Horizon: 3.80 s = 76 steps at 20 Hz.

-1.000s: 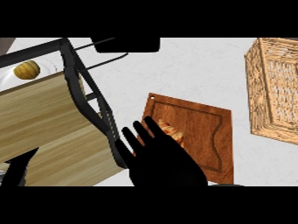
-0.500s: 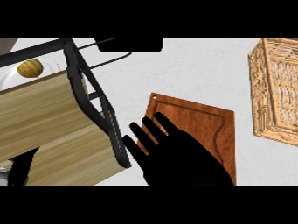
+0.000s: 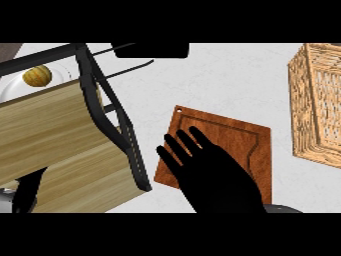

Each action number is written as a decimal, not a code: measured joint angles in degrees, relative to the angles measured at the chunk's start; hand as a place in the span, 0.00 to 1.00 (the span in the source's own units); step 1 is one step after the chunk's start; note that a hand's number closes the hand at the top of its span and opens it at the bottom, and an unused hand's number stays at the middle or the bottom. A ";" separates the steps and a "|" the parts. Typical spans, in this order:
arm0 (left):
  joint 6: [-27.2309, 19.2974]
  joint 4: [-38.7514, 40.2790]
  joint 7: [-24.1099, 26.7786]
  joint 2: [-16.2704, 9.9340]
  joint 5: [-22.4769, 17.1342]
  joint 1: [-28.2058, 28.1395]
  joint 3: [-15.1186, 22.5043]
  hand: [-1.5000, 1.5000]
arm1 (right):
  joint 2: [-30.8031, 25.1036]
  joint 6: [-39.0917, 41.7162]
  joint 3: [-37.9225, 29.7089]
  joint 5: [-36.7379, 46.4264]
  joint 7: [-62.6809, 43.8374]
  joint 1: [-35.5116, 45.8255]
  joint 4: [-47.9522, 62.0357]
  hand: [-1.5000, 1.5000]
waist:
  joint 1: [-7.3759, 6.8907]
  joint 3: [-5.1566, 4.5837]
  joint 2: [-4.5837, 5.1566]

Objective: Pick the croissant from the cutting board and place it in the basket

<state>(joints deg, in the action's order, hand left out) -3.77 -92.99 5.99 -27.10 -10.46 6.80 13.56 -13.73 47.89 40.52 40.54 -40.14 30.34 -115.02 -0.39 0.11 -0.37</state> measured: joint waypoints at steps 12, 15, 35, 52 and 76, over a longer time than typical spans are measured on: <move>3.47 0.96 -1.08 2.72 1.78 0.94 -2.70 0.50 | -3.61 -18.00 1.68 13.48 18.45 -4.56 13.31 0.00 | -0.04 -0.07 -0.04; 4.32 0.98 -1.58 3.28 2.39 1.15 -3.58 0.50 | -4.62 -18.98 1.27 14.81 21.15 -7.11 12.26 0.00 | 0.15 -0.18 0.01; 9.14 0.05 -3.46 7.78 6.34 0.51 -8.26 0.50 | 2.27 -18.96 0.82 26.50 26.62 -10.55 18.59 0.00 | 0.09 -0.26 0.02; 11.89 -0.16 -4.23 10.94 9.78 0.63 -11.22 0.50 | 6.35 -23.24 -3.41 35.77 30.77 -10.69 30.95 0.00 | 0.05 -0.17 0.00; 14.56 -0.02 -4.75 13.26 11.64 0.32 -14.04 0.50 | 5.55 -27.36 -4.00 43.25 39.53 -11.57 35.13 1.00 | 0.25 -0.64 -0.94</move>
<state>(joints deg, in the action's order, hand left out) 10.79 -93.01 1.24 -13.84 1.19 7.12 -0.48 -8.18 20.53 36.52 83.79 -0.60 18.77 -79.89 -0.15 -0.52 -1.31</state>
